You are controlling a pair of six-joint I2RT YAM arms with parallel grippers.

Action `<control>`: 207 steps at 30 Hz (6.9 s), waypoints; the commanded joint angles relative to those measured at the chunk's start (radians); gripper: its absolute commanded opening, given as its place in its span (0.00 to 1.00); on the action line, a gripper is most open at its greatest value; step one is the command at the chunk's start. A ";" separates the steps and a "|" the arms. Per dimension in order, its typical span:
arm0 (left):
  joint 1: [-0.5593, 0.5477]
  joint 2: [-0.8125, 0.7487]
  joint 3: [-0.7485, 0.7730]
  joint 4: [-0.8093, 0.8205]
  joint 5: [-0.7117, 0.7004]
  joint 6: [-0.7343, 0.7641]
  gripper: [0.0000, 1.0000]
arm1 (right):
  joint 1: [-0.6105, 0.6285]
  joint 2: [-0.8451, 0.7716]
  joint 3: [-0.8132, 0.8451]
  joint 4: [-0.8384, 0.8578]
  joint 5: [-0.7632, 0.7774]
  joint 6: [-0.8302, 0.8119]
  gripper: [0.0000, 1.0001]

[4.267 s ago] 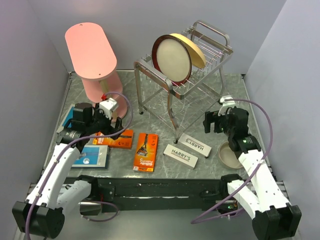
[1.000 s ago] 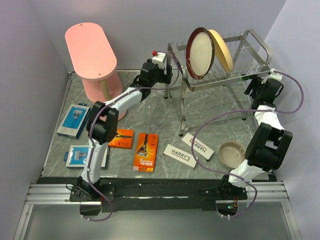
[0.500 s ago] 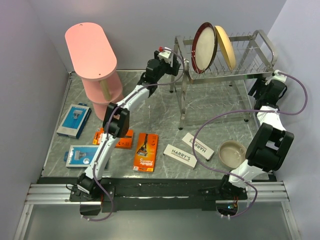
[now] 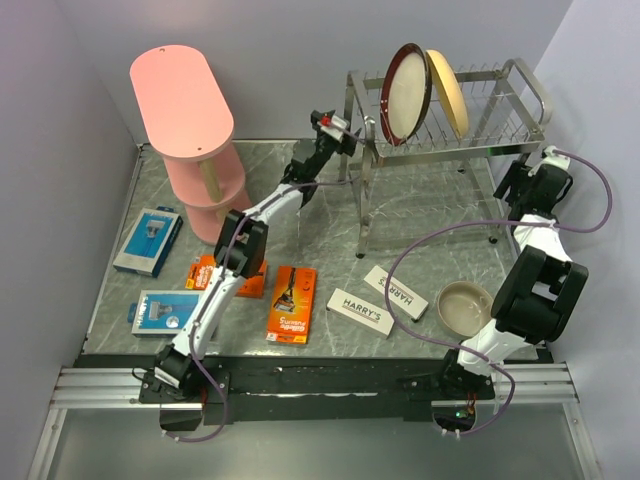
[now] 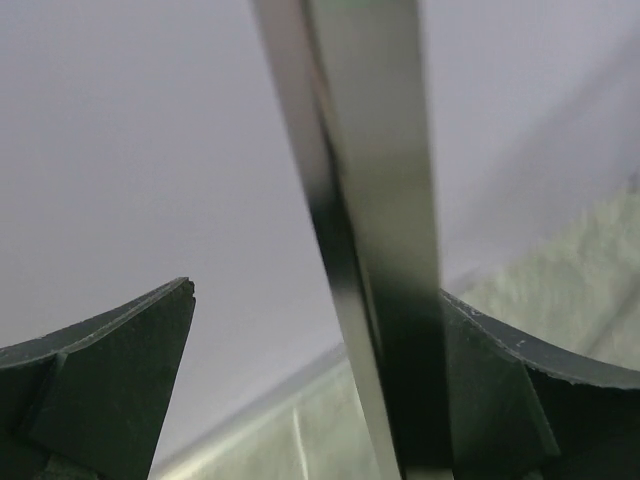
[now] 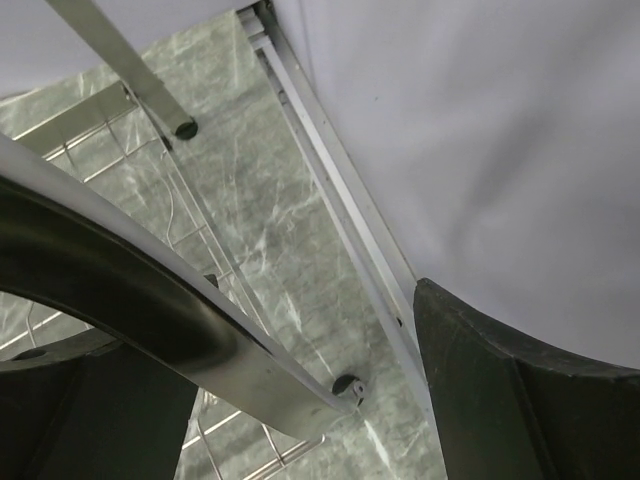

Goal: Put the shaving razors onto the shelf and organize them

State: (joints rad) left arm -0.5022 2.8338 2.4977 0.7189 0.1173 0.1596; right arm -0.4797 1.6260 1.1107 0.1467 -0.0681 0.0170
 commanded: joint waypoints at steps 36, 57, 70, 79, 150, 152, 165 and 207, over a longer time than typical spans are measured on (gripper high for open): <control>-0.145 -1.127 -1.223 -0.322 0.756 -0.440 0.01 | -0.033 -0.336 -0.195 -0.071 -0.231 0.113 1.00; 0.001 -0.442 -0.350 -0.544 0.664 -0.407 0.01 | -0.034 -0.367 -0.201 -0.095 -0.263 0.120 1.00; -0.004 -1.054 -1.048 -0.605 0.757 -0.276 0.27 | -0.007 -0.537 -0.250 -0.130 -0.335 0.132 1.00; 0.021 -1.511 -1.203 -0.878 0.488 -0.219 0.59 | 0.401 -0.724 -0.249 -0.309 -0.313 0.037 1.00; 0.857 -0.930 -1.019 -0.084 0.584 -0.626 0.87 | 1.095 0.302 0.590 0.008 -0.105 -0.077 0.18; 0.850 -0.883 -0.967 -0.087 0.575 -0.620 0.86 | 1.083 0.305 0.604 -0.007 -0.101 -0.089 0.18; 0.849 -0.884 -1.031 0.045 0.553 -0.585 0.70 | 1.026 0.325 0.652 -0.065 -0.072 -0.114 0.18; 0.804 -1.244 -1.548 0.110 0.667 -0.496 0.24 | 0.929 0.460 0.776 -0.122 0.148 -0.227 0.20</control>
State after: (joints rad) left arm 0.3542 1.6611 0.9730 0.8795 0.6872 -0.2665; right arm 0.4747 2.0808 1.8774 -0.0032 -0.0307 -0.1692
